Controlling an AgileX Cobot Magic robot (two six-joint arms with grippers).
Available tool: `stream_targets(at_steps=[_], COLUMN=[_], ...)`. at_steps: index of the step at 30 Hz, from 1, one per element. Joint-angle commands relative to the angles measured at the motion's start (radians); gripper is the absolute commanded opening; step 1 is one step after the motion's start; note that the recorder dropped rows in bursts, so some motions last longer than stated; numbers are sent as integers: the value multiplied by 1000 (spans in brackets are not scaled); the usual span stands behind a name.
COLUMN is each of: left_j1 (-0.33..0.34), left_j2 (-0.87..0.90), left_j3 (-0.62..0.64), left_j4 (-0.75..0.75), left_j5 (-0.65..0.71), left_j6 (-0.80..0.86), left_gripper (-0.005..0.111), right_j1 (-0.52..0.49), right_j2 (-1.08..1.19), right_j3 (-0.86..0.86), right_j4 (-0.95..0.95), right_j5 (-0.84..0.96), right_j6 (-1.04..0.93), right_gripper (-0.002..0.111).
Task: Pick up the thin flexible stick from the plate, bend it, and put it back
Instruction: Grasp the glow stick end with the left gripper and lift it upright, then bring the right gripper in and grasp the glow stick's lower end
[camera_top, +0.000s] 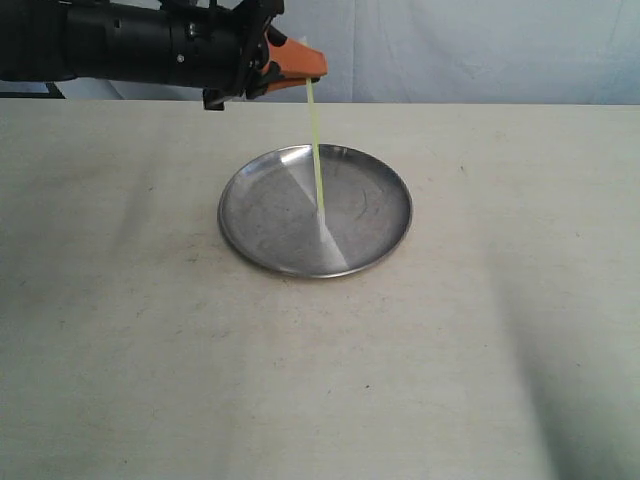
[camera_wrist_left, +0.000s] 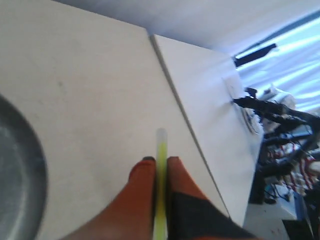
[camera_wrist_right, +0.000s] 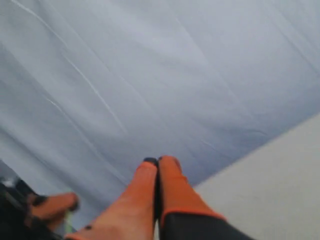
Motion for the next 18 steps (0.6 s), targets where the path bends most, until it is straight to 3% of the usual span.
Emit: stream_targets(at_steps=[1,5,8,12,18], left_j1=[-7,-7,-17,-59,-116], left_j2=[-28,-39,-39,-39,-39], left_j3=[7,7,7,7,7], left_j4=[-66,-66,-66,-64,-62], left_j5=[99,112,132,136,149], left_j6=[79,101,101,115,154], left_gripper=[0,0,0,0,0], right_j1=[8,10,27,56,56], right_j2=[2,3,38,190,562], right_j3=[5,5,3,-92,-382], right_j4=[167,3,-282,-846,-1405], right_j5=[-180,-201,-244,-327,-510], right_j6=[154,250,493,889,1077], right_gripper=[0,0,0,0,3])
